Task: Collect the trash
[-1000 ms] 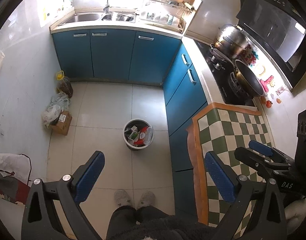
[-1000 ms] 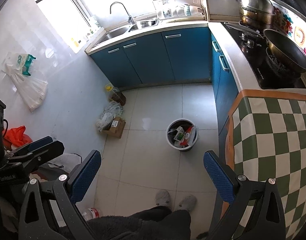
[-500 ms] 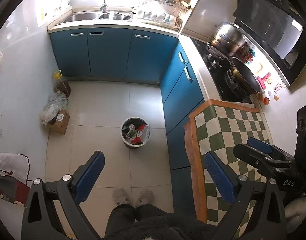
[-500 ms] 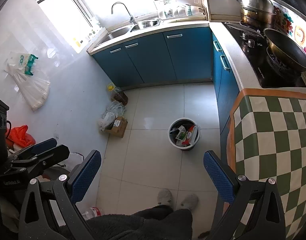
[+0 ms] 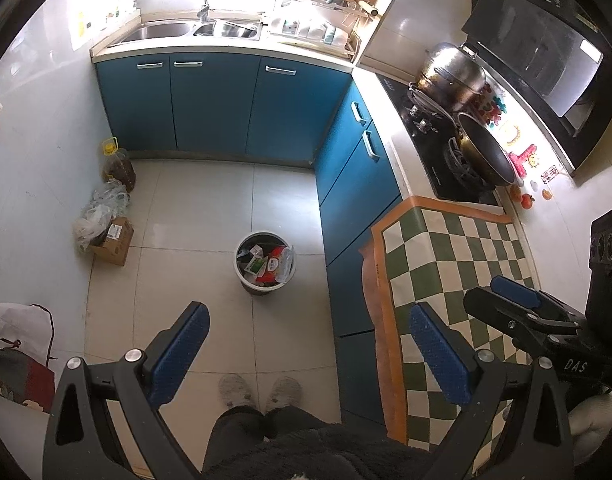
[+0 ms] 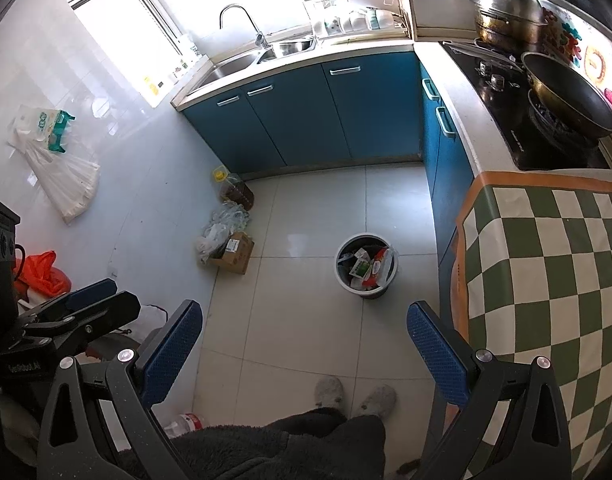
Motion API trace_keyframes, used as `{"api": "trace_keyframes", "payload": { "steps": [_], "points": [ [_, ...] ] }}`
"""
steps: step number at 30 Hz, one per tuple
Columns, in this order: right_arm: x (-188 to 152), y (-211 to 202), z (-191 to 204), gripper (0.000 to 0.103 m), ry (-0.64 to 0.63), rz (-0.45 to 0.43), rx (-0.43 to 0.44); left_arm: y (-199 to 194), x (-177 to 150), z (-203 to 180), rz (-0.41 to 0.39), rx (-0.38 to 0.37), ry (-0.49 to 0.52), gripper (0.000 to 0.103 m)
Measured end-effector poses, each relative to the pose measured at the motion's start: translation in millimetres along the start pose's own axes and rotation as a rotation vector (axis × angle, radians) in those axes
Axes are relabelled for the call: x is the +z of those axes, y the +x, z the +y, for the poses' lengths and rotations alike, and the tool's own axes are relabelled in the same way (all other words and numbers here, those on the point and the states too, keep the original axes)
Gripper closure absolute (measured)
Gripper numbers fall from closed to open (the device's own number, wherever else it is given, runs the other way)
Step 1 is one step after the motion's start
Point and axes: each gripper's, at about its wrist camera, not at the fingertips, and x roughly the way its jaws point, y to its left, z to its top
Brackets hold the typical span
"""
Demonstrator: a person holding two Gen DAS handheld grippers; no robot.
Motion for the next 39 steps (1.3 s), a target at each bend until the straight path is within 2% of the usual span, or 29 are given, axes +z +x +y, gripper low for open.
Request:
{"api": "trace_keyframes", "payload": {
  "steps": [39],
  "points": [
    [-3, -1, -3, 0.000, 0.010, 0.004, 0.012, -1, -4, -8, -0.002, 0.000, -0.002, 0.001]
  ]
}}
